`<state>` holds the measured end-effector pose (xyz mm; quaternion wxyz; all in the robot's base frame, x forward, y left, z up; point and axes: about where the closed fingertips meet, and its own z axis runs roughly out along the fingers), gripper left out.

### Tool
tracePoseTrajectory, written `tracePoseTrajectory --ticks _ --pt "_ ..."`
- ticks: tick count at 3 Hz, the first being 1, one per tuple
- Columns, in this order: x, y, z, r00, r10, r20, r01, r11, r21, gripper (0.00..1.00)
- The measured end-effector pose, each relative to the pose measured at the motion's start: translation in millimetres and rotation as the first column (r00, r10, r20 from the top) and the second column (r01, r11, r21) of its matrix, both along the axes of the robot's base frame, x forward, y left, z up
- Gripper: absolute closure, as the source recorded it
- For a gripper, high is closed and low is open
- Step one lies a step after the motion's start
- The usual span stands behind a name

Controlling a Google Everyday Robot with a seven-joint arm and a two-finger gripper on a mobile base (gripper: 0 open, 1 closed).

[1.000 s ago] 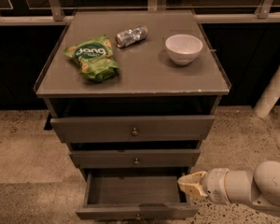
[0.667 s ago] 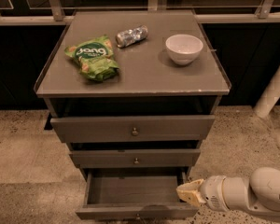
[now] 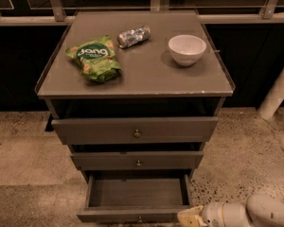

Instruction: Close bottom drawer

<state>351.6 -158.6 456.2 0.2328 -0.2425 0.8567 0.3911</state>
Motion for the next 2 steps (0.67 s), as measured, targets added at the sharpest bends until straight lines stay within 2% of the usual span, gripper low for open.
tracePoseTrajectory --ticks 1,2 --pt "-10.0 11.3 -18.9 0.9992 0.001 -0.039 0.000 0.999 0.039 1.00" --pt "-9.8 11.1 -18.4 0.9993 0.001 -0.038 0.000 0.999 0.038 1.00"
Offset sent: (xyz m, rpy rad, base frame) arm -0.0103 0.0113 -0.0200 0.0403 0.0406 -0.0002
